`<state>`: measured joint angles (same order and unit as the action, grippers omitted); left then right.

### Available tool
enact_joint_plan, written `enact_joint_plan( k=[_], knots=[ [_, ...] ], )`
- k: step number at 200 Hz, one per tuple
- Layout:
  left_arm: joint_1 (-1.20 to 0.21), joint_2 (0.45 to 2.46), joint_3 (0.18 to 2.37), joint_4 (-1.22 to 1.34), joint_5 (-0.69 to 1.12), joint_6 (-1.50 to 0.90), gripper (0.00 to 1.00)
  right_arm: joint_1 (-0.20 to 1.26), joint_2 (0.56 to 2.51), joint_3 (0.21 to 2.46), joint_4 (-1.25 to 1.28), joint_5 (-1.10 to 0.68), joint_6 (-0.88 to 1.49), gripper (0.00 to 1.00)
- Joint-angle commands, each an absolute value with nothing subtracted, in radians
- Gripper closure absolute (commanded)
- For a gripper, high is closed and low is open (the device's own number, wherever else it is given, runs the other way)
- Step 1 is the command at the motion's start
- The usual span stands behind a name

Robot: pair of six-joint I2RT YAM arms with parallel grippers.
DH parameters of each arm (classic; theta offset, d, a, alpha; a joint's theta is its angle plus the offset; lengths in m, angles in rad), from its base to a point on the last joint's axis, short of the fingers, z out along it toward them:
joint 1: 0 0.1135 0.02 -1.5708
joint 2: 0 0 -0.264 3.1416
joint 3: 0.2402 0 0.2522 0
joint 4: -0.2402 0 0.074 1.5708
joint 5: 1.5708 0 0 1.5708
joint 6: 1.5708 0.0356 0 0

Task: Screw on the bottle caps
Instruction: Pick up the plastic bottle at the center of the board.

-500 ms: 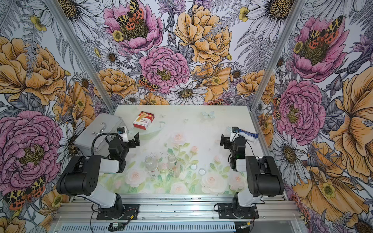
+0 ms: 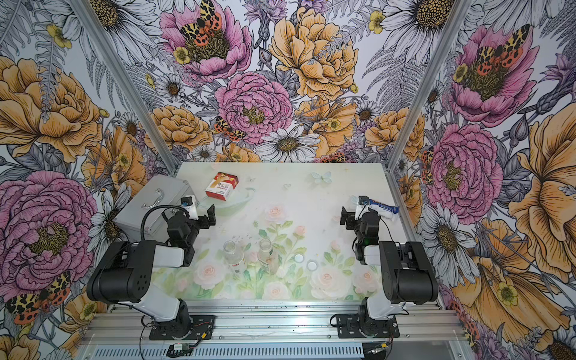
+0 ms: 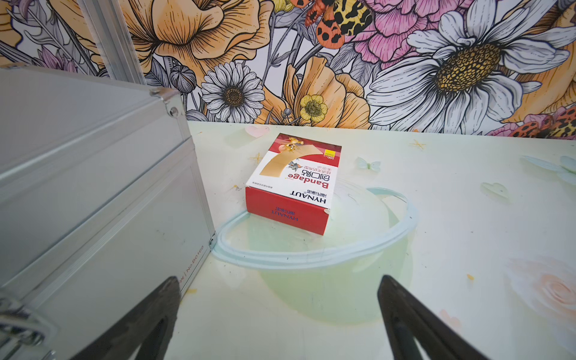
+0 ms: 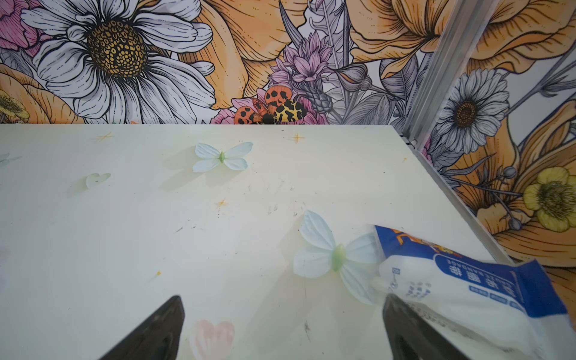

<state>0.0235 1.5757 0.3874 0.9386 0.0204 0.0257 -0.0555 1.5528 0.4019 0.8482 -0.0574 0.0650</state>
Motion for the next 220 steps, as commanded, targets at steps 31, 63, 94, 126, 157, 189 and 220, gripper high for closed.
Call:
enact_joint_plan(
  k=[31,63,94,126,157,189,220],
  knots=[
    [0.029,1.549,0.378,0.936,0.034,0.025,0.01,-0.048,1.531,0.397,0.848,-0.06,0.059,0.0],
    [0.037,1.551,0.379,0.936,0.053,0.018,0.01,-0.049,1.531,0.397,0.848,-0.059,0.059,0.0],
    [0.067,1.552,0.37,0.958,0.103,-0.001,0.02,-0.049,1.529,0.397,0.85,-0.062,0.059,0.0],
    [0.058,1.491,0.335,0.971,0.086,0.006,0.01,-0.049,1.456,0.421,0.745,-0.117,0.038,0.0],
    [0.003,1.333,0.321,0.843,0.023,0.039,0.01,-0.049,1.355,0.426,0.658,-0.127,0.035,0.0],
    [-0.082,1.179,0.403,0.599,-0.053,0.062,0.01,-0.049,1.242,0.491,0.469,-0.145,0.093,0.0],
    [-0.194,1.089,0.533,0.349,-0.157,-0.01,0.01,-0.048,1.18,0.638,0.226,-0.139,0.237,0.0]
  ],
)
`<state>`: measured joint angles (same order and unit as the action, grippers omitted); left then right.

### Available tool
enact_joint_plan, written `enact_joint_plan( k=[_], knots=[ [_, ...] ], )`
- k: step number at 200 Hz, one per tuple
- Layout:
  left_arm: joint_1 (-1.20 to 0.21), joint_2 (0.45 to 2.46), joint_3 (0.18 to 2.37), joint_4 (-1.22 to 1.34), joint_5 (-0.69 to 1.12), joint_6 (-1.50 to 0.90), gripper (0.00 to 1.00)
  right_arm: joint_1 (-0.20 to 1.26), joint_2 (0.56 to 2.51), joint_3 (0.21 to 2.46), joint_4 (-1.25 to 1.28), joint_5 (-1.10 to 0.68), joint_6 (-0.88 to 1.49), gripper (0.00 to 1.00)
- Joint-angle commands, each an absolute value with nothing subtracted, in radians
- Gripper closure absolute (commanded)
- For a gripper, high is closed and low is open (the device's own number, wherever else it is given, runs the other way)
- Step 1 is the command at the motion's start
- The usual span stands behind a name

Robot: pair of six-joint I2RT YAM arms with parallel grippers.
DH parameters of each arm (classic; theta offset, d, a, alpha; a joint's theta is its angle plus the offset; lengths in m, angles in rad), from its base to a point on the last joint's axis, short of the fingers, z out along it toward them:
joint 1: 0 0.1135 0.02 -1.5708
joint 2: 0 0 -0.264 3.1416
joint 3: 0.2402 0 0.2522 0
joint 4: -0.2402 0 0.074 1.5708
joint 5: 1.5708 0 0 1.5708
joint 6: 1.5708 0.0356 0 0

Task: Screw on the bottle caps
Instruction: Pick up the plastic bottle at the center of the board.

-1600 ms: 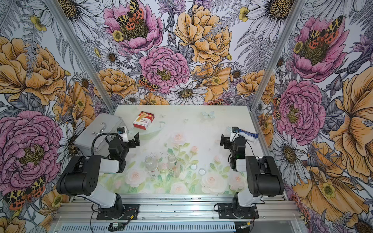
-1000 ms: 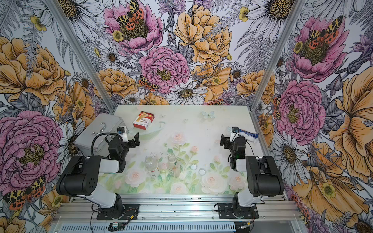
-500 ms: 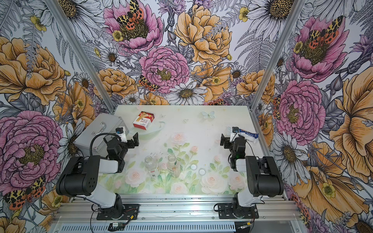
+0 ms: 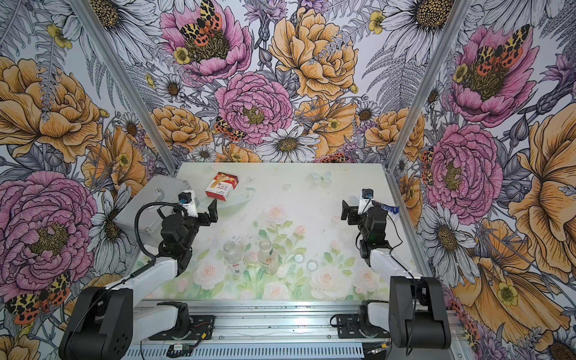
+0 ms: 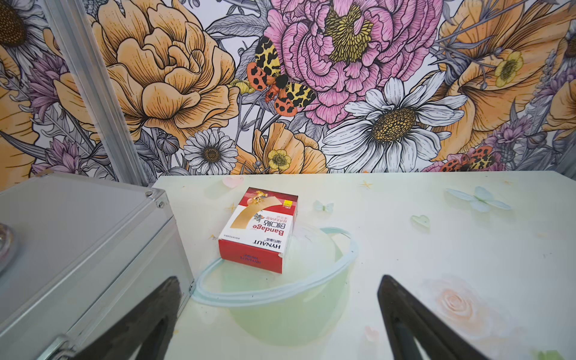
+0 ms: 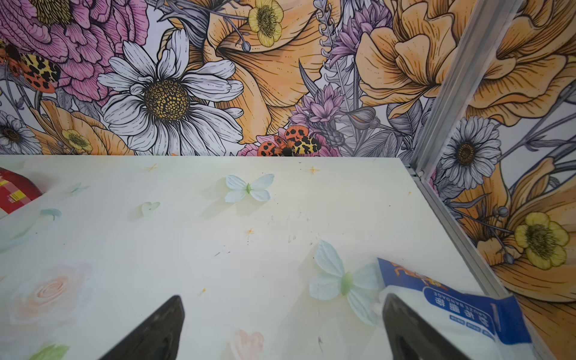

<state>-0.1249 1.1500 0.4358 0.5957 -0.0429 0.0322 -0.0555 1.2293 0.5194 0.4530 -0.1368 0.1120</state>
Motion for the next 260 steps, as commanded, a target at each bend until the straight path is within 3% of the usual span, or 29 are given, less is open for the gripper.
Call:
enact_joint_plan(
  k=[1,25,47,73,101,133,159,230,260],
  knots=[
    [-0.198,1.088,0.537,0.339,-0.159,-0.011,0.01,-0.048,1.178,0.644,0.215,-0.136,0.242,0.0],
    [-0.29,1.033,0.643,0.143,-0.201,-0.049,0.01,-0.048,1.149,0.795,-0.029,-0.105,0.332,0.0],
    [-0.349,0.984,0.72,0.028,-0.202,-0.144,0.01,-0.053,1.118,0.824,-0.076,-0.135,0.458,0.0],
    [-0.321,0.979,0.859,-0.224,-0.22,-0.33,0.01,-0.057,1.103,0.817,-0.087,-0.282,0.471,0.0],
    [-0.138,1.016,0.894,-0.268,0.297,-0.444,0.01,-0.039,1.151,0.835,-0.123,-0.472,0.463,0.0],
    [0.07,1.043,0.846,-0.264,0.57,-0.619,0.01,0.079,1.157,0.825,-0.155,-0.47,0.395,0.0],
    [0.073,1.024,0.856,-0.339,0.508,-0.522,0.01,0.204,1.143,0.839,-0.217,-0.403,0.345,0.0],
    [-0.166,1.088,0.978,-0.486,0.309,-0.338,0.01,0.572,1.145,0.926,-0.354,-0.248,0.269,0.05],
    [-0.206,1.119,1.022,-0.507,0.319,-0.303,0.01,0.673,1.143,0.98,-0.4,-0.262,0.228,0.07]
  ],
)
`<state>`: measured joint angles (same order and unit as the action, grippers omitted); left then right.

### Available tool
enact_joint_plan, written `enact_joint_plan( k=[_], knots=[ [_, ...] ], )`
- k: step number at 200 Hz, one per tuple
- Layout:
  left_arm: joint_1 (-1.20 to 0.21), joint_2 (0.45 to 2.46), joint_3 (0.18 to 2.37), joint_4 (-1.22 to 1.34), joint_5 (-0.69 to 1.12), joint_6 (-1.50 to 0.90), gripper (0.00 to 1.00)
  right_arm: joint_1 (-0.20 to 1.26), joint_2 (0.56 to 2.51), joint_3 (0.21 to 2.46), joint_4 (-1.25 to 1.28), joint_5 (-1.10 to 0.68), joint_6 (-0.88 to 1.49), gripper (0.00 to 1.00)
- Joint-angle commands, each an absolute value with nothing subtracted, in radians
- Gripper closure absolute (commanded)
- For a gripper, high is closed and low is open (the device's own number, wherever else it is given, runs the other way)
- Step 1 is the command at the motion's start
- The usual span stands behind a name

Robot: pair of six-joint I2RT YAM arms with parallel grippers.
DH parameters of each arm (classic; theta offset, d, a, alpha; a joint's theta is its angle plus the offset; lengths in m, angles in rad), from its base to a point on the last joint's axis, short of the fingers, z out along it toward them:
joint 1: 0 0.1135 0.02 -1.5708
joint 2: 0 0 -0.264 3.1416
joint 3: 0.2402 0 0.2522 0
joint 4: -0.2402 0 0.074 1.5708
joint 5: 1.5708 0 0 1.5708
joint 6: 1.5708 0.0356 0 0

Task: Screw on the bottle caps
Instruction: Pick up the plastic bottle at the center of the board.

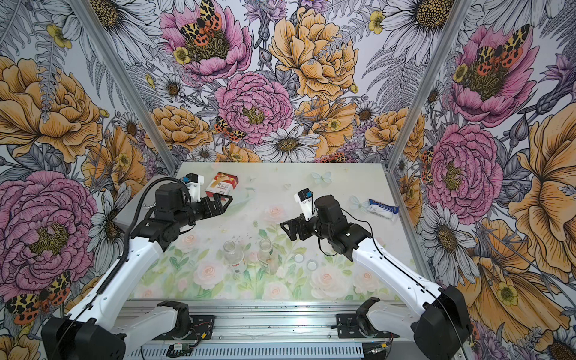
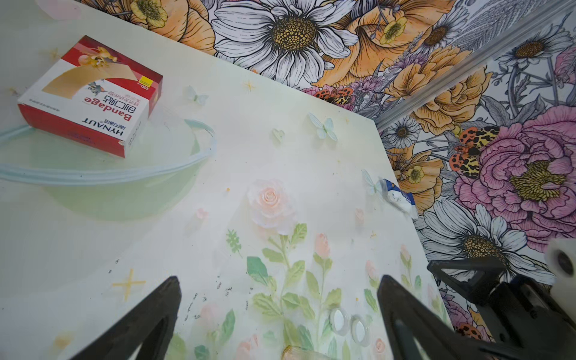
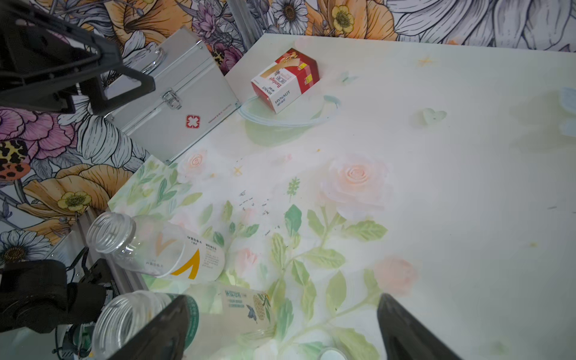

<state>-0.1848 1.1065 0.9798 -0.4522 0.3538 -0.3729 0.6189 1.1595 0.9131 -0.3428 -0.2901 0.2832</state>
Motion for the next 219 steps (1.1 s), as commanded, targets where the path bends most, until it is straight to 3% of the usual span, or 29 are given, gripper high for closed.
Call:
enact_joint_plan(
  k=[1,41,85,123,191,219],
  knots=[
    [-0.208,1.119,1.023,-0.508,0.319,-0.301,0.01,0.677,1.144,0.982,-0.404,-0.261,0.226,0.07],
    [-0.228,1.159,1.055,-0.551,0.294,-0.269,0.01,0.838,1.209,1.061,-0.468,-0.179,0.167,0.09],
    [-0.227,1.166,1.055,-0.555,0.286,-0.268,0.01,0.905,1.275,1.101,-0.495,-0.137,0.136,0.12],
    [-0.233,1.173,1.07,-0.563,0.305,-0.26,0.01,0.898,1.255,1.103,-0.5,-0.059,0.203,0.16],
    [-0.293,1.203,1.101,-0.594,0.315,-0.205,0.01,0.891,1.194,1.075,-0.499,-0.095,0.191,0.17],
    [-0.334,1.203,1.112,-0.604,0.339,-0.167,0.01,0.765,1.162,1.032,-0.508,-0.073,0.334,0.2]
  ],
)
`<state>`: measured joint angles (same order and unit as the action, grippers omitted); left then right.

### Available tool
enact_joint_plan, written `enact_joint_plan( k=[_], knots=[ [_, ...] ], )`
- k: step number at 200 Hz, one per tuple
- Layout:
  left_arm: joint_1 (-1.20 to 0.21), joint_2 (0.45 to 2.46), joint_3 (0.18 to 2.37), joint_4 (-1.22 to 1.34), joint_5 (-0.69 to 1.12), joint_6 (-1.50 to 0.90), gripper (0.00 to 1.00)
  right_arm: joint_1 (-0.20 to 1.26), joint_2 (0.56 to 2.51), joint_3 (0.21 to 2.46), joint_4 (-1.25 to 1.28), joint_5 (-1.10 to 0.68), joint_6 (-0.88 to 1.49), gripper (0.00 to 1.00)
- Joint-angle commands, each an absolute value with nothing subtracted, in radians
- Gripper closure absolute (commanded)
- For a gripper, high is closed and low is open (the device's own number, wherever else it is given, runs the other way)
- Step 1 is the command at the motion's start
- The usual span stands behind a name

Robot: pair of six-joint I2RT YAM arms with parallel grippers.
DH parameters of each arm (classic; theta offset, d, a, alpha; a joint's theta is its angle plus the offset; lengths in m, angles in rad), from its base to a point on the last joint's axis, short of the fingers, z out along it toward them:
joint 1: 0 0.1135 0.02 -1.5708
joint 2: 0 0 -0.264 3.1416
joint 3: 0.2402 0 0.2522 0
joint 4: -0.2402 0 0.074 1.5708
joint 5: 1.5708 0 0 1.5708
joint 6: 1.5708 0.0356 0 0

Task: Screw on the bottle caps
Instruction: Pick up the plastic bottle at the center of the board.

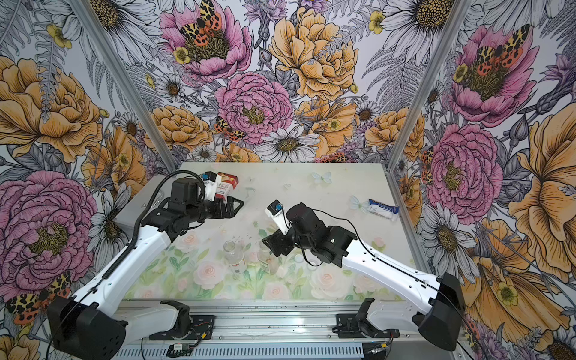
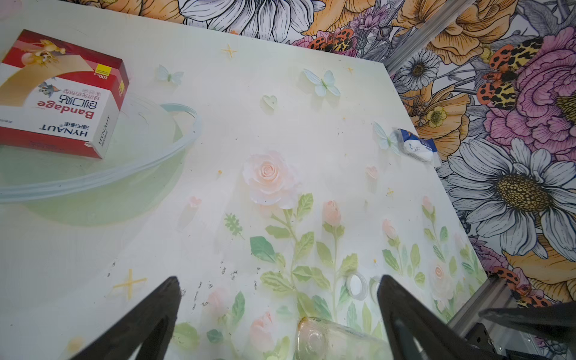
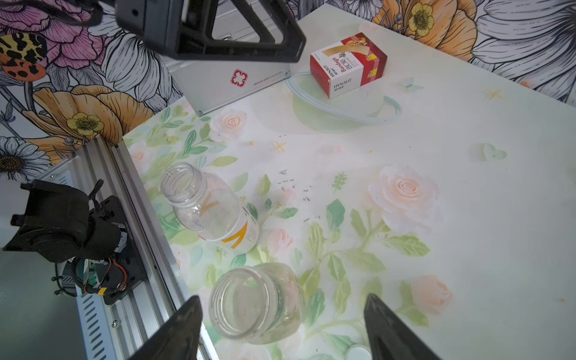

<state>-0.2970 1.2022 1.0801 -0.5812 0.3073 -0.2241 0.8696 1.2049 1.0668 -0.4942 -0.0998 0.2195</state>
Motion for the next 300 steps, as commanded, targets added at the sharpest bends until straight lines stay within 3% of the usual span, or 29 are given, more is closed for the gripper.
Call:
enact_joint_plan(
  k=[1,50,92,147,184,229,255,300],
  knots=[
    [-0.336,1.203,1.114,-0.603,0.34,-0.166,0.01,0.759,1.161,1.029,-0.508,-0.074,0.339,0.2],
    [-0.39,1.196,1.125,-0.606,0.422,-0.073,0.01,0.519,1.171,0.917,-0.569,-0.197,0.502,0.25],
    [-0.395,1.195,1.113,-0.614,0.414,-0.067,0.01,0.523,1.32,0.902,-0.674,-0.284,0.41,0.3],
    [-0.302,1.17,1.068,-0.653,0.47,-0.098,0.01,0.559,1.427,0.935,-0.683,-0.223,0.38,0.36],
    [-0.3,1.118,1.04,-0.653,0.564,-0.062,0.01,0.6,1.33,0.989,-0.684,-0.204,0.292,0.35],
    [-0.367,1.098,1.046,-0.653,0.574,0.032,0.01,0.667,1.17,1.029,-0.682,-0.391,0.096,0.25],
    [-0.375,1.103,1.055,-0.652,0.564,0.052,0.01,0.693,1.166,1.036,-0.663,-0.436,0.049,0.18],
    [-0.374,1.105,1.061,-0.652,0.538,0.076,0.01,0.786,1.172,0.976,-0.448,-0.44,0.018,0.15]
  ],
)
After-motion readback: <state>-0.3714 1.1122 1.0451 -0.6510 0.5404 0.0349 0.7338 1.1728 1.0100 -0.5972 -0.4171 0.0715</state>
